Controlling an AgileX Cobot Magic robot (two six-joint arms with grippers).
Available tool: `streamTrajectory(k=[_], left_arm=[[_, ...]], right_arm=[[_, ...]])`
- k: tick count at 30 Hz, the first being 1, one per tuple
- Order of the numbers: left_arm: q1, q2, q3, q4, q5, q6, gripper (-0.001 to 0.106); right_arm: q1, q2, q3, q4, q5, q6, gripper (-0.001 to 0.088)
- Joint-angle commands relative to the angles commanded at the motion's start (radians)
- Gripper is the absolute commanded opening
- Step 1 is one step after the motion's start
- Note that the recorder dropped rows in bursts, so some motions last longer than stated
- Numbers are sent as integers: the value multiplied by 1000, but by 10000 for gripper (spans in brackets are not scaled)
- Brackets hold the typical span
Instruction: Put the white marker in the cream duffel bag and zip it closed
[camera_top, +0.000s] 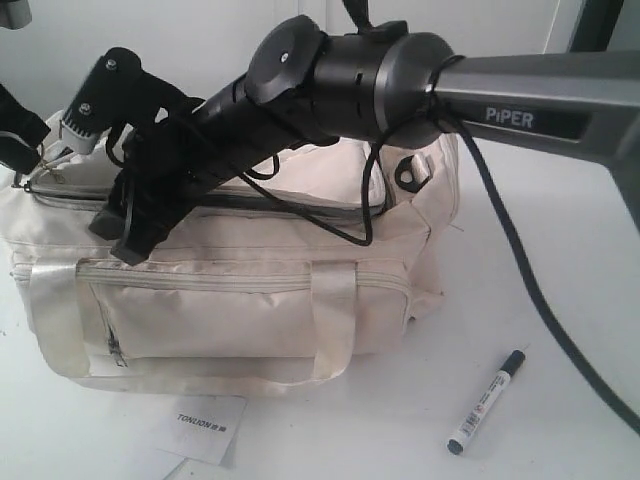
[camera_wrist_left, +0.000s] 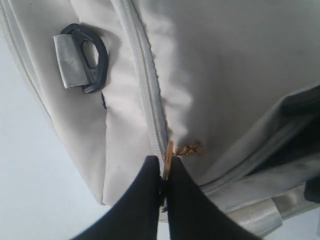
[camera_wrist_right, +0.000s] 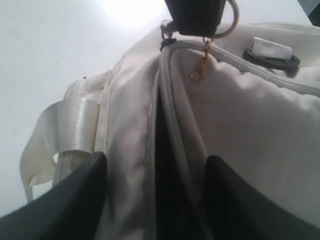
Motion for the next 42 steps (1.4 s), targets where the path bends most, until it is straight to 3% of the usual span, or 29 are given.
streamTrajectory(k=[2, 5, 6, 13, 25, 42], left_arm=[[0, 0, 0, 0, 0, 0, 0], [0, 0, 0, 0, 0, 0, 0], [0, 0, 0, 0, -2, 0, 0], [0, 0, 0, 43, -33, 0, 0], [0, 14, 0, 104, -106, 0, 0], [0, 58, 0, 106, -248, -4, 0]], right_arm=[[0, 2, 0, -25, -5, 0, 315], [0, 0, 0, -43, 1, 0, 28], [0, -4, 0, -45, 4, 2, 2], [-2, -20, 0, -51, 72, 2, 0], [-2, -40, 0, -192, 181, 10, 0], [-2, -40, 2, -225, 259, 8, 0]])
